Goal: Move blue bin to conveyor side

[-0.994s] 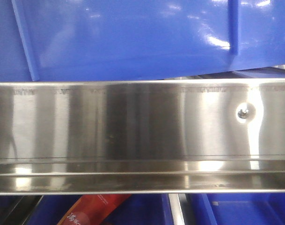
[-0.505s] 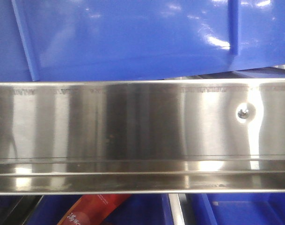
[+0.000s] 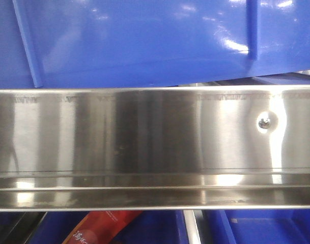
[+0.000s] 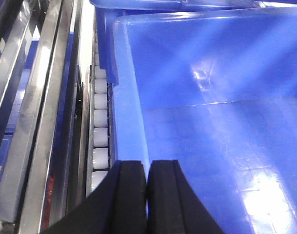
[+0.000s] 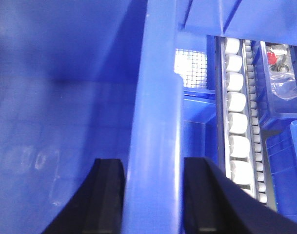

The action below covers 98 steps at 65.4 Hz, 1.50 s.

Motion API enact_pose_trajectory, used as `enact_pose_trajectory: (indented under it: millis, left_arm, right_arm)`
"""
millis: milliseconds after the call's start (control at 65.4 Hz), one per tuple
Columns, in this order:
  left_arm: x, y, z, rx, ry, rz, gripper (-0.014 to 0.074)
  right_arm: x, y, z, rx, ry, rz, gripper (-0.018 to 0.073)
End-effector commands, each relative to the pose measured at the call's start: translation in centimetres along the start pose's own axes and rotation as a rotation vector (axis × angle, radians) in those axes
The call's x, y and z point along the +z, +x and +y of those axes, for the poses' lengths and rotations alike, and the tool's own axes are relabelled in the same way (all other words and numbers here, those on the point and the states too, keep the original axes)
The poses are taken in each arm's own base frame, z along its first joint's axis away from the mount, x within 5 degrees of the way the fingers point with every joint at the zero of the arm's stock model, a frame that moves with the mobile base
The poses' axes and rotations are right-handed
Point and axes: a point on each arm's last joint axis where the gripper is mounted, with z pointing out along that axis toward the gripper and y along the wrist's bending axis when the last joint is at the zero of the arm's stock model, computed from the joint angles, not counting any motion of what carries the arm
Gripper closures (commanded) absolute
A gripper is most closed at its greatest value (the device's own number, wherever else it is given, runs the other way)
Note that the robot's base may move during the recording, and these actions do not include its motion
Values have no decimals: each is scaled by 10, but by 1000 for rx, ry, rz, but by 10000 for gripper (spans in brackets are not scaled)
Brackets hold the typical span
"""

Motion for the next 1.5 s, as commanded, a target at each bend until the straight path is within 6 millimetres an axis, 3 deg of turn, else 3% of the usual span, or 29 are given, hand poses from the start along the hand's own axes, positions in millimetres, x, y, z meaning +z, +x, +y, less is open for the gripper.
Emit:
enact_pose_trajectory:
  millis: [0,199,291,612,963,1483]
  left_arm:
    - [3,-5,-1,-3,8,-31,568]
    - [26,-11,1,-29,12,-54,268]
    - [38,-10,2,-82,10,-23,187]
    - [69,-1,5,-131,3,104,183]
    - [78,4,-6,-88,6,147,209]
    - [79,5,-1,-99,-49,164,217]
  right_arm:
    - [1,1,-1,-10,10,17,637]
    - [1,1,-1,-10,10,17,637]
    - [1,1,-1,-10,10,17,637]
    - [1,1,-1,-10,9,13,637]
    - [1,0,-1,-10,9,11,637]
    - [1,0,-1,-10,9,4,637]
